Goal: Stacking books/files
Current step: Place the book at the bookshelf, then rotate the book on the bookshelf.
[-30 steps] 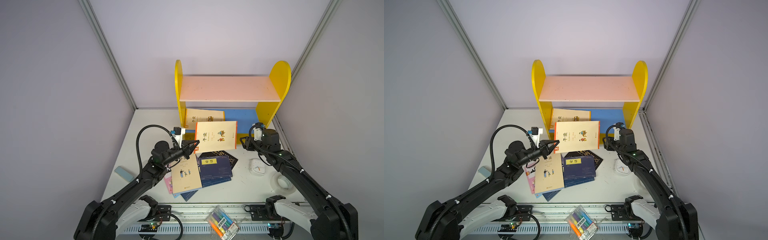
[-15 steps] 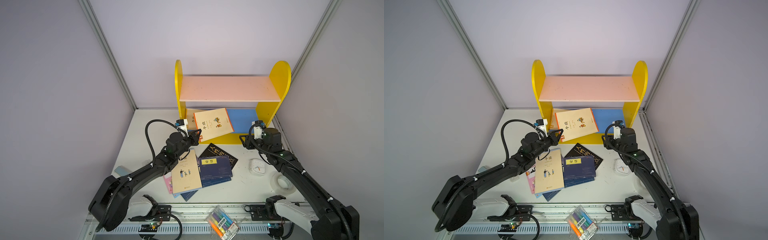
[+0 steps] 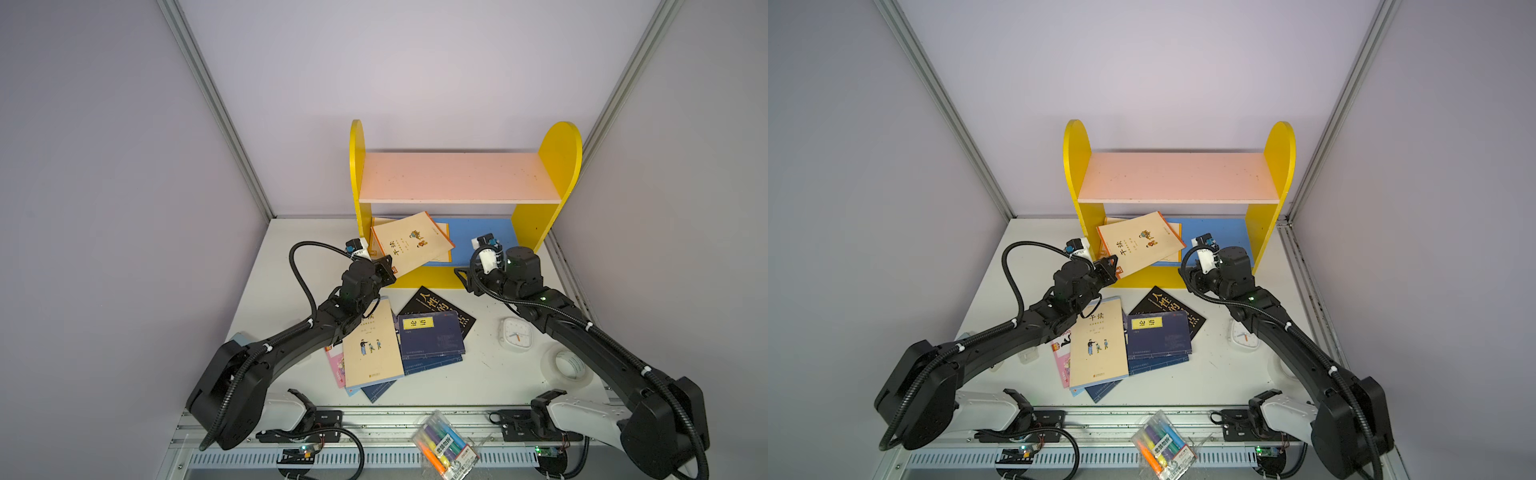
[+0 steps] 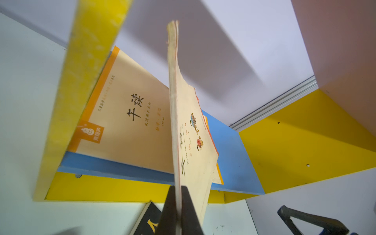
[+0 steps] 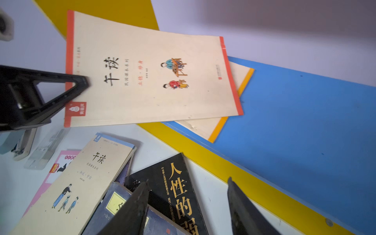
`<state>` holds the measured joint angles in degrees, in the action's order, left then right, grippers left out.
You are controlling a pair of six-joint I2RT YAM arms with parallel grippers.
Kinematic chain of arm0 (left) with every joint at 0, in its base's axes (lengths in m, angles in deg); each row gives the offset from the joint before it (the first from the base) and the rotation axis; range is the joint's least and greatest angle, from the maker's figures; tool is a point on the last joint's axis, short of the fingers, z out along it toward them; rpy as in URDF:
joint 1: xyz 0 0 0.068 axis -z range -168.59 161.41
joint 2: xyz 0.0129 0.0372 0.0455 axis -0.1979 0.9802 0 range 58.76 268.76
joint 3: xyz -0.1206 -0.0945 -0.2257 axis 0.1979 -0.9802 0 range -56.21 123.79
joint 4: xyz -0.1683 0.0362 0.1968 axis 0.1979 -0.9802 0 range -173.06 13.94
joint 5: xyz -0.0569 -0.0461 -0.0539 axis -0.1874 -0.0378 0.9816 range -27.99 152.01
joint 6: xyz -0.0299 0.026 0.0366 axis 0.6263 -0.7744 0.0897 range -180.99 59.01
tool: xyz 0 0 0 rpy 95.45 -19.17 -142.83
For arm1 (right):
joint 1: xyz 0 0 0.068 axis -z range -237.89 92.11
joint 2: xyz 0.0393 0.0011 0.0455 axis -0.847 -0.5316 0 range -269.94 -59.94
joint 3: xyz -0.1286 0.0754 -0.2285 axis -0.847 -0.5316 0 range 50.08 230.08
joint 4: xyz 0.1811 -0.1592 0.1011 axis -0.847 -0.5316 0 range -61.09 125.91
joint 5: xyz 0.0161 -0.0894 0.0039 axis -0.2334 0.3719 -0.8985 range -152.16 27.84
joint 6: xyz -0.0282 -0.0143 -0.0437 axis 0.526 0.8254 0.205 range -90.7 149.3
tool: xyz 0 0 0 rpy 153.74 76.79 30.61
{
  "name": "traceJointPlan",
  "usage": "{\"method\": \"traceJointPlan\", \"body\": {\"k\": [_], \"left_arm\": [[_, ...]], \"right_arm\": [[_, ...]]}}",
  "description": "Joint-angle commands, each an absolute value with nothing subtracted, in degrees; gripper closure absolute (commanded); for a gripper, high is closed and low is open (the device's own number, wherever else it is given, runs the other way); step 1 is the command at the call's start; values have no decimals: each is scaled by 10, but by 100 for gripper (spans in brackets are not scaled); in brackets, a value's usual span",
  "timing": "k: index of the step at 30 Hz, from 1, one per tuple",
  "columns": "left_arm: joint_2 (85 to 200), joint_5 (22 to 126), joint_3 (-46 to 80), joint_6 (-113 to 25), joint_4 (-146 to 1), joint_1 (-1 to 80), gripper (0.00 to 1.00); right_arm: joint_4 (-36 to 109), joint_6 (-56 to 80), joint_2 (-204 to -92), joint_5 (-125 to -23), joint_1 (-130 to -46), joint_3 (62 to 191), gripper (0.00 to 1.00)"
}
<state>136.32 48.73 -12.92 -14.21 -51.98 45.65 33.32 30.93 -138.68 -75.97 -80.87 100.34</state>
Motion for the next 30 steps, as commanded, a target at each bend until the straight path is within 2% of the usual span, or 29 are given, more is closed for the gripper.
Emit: {"method": "traceJointPlan", "body": {"k": [1,7,12,20,27,30], "left_arm": [[1372,468,-131,-137,-523,457,90],[1386,461,-141,-138,-523,456,74],[1385,454,-151,-140,-530,456,54],[1355,446,-177,-152,-552,455,38],[1254,414,-214,-190,-642,456,24],[1221,381,-218,-204,-727,455,11]], "right_arm": [[385,376,-1415,-784,-822,1021,36],[421,457,-1459,-817,-844,1036,36],[447,517,-1485,-835,-851,1042,34],[421,705,-1514,-870,-857,1061,30],[290,849,-1564,-872,-862,1147,29],[223,918,-1585,-884,-866,1180,29]]}}
